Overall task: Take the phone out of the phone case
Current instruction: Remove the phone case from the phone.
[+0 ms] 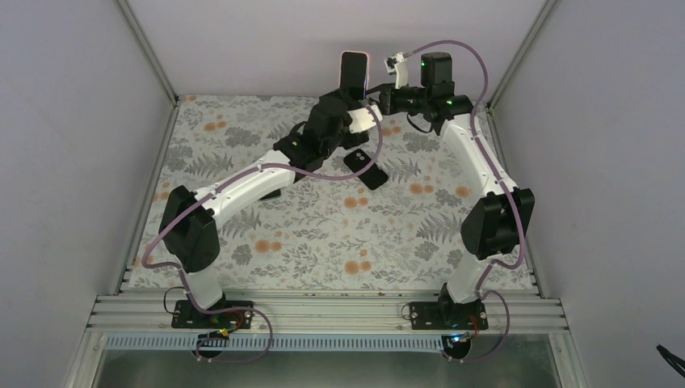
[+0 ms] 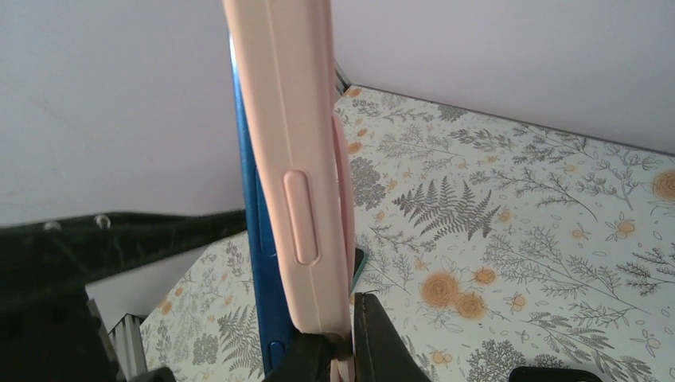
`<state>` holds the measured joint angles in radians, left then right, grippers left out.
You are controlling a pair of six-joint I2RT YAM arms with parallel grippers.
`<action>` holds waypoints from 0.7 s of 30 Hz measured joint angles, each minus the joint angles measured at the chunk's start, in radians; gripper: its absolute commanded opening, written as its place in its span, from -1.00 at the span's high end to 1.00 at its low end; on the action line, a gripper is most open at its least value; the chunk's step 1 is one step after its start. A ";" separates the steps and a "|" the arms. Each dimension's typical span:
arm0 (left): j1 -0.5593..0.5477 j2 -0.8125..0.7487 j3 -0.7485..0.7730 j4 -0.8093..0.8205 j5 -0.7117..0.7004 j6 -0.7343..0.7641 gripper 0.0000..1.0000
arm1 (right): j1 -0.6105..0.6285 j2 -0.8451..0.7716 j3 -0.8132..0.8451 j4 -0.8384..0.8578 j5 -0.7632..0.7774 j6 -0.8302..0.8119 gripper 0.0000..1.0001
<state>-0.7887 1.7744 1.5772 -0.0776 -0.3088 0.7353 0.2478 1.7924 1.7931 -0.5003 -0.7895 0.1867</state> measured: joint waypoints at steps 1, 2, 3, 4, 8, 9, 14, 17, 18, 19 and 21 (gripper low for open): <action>0.008 -0.002 0.000 0.000 0.000 -0.004 -0.99 | 0.000 -0.002 -0.002 0.002 0.000 0.001 0.93; 0.016 -0.006 0.000 -0.003 0.003 -0.007 -0.98 | 0.000 -0.002 -0.004 0.005 0.000 0.002 0.93; 0.020 -0.010 0.000 -0.008 0.005 -0.011 -0.98 | 0.000 -0.002 -0.005 0.006 0.001 0.002 0.93; 0.023 -0.014 0.000 -0.013 0.007 -0.015 -0.99 | 0.000 -0.002 -0.006 0.006 0.003 0.002 0.93; 0.023 -0.031 0.000 -0.023 0.027 -0.030 -0.98 | 0.000 -0.002 -0.008 0.006 0.010 0.002 0.93; 0.023 -0.033 0.001 -0.025 0.030 -0.034 -0.98 | 0.000 -0.002 -0.008 0.006 0.011 0.002 0.93; 0.021 -0.033 0.009 -0.045 0.044 -0.048 -0.97 | 0.000 -0.002 -0.008 0.006 0.014 0.002 0.93; 0.021 -0.033 0.017 -0.049 0.048 -0.051 -0.96 | 0.000 -0.002 -0.008 0.006 0.014 0.001 0.93; 0.021 -0.033 0.018 -0.052 0.051 -0.052 -0.96 | 0.000 -0.002 -0.008 0.006 0.014 0.001 0.93; 0.021 -0.033 0.020 -0.053 0.054 -0.055 -0.96 | 0.000 -0.002 -0.008 0.006 0.014 0.001 0.93; 0.021 -0.035 0.021 -0.061 0.060 -0.062 -0.96 | 0.000 -0.002 -0.008 0.006 0.014 0.000 0.93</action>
<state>-0.7677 1.7393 1.5978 -0.1387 -0.2485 0.6731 0.2478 1.7905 1.7847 -0.4938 -0.7753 0.1871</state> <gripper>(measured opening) 0.983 0.047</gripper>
